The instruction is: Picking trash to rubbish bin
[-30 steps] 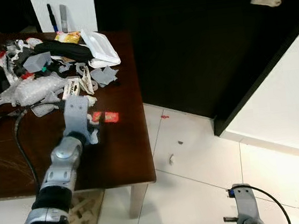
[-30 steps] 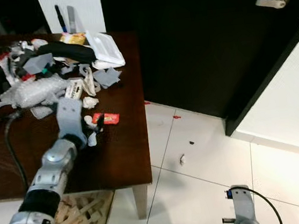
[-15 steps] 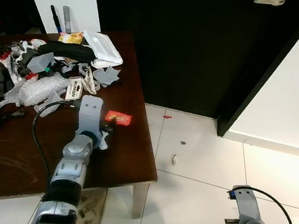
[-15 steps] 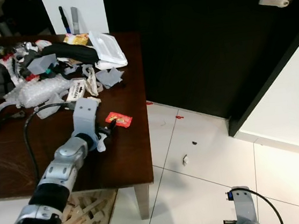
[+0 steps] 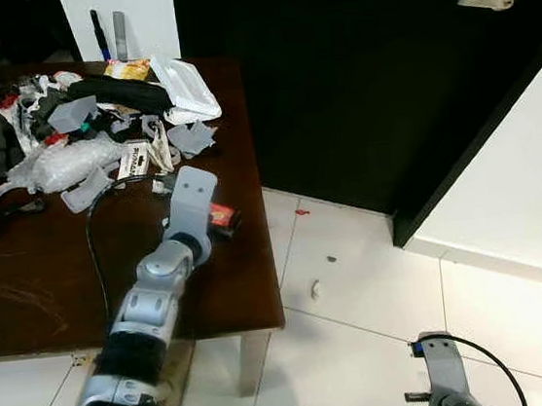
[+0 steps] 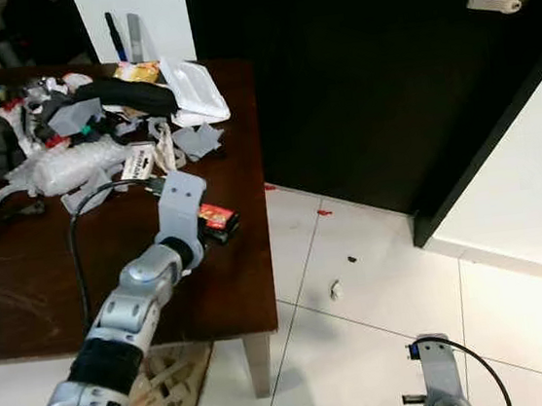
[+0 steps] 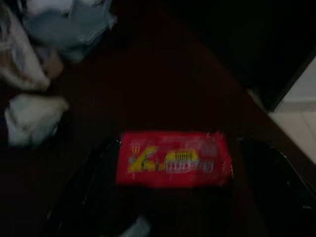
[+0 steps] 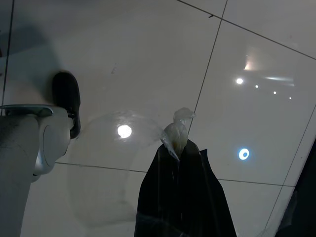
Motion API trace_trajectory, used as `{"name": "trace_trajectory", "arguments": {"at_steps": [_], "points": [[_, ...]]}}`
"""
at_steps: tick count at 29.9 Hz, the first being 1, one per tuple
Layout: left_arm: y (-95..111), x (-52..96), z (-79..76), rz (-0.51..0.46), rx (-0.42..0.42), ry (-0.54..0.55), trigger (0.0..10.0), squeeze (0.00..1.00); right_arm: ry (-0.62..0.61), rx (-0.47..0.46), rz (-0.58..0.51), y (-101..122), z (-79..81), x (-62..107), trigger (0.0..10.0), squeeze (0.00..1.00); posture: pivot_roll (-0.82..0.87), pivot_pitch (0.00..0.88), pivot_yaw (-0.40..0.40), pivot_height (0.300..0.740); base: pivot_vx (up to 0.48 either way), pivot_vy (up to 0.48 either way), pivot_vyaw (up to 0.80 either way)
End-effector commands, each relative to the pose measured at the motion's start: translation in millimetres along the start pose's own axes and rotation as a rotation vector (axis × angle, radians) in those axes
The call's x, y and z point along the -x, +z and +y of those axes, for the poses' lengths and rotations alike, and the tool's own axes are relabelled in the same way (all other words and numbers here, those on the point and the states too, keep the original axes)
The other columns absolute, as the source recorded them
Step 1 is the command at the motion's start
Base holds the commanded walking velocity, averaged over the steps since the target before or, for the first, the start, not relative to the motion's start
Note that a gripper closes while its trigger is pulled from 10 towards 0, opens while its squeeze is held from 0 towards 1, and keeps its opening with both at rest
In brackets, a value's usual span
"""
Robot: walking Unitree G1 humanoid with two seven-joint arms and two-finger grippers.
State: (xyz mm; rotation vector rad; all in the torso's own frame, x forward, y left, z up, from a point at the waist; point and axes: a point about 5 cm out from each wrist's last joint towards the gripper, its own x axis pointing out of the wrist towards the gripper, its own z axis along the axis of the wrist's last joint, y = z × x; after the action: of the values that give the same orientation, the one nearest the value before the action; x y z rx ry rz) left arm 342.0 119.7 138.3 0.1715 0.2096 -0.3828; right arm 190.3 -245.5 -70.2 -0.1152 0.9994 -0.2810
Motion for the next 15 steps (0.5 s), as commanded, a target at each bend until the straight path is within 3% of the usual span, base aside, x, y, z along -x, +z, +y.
{"name": "trace_trajectory", "arguments": {"at_steps": [1,7,15], "points": [[-8,4.7,-5.4,0.066,-0.004,0.006,10.0,0.0,-0.003,-0.003,0.037,-11,-2.0,0.8,10.0,0.0,0.17,0.142,-0.056,0.74,0.0,0.0,0.0],[-3,18.1,-0.7,0.109,-0.083,0.047,10.0,0.0,-0.002,-0.003,0.037,-10,-1.7,0.7,10.0,0.0,0.17,0.141,-0.058,0.74,0.0,0.0,0.0],[10,36.5,-1.1,0.149,-0.086,0.096,10.0,0.0,0.003,0.004,0.037,-9,-0.8,0.6,10.0,0.0,0.18,0.14,-0.059,0.74,0.0,0.0,0.0]]}}
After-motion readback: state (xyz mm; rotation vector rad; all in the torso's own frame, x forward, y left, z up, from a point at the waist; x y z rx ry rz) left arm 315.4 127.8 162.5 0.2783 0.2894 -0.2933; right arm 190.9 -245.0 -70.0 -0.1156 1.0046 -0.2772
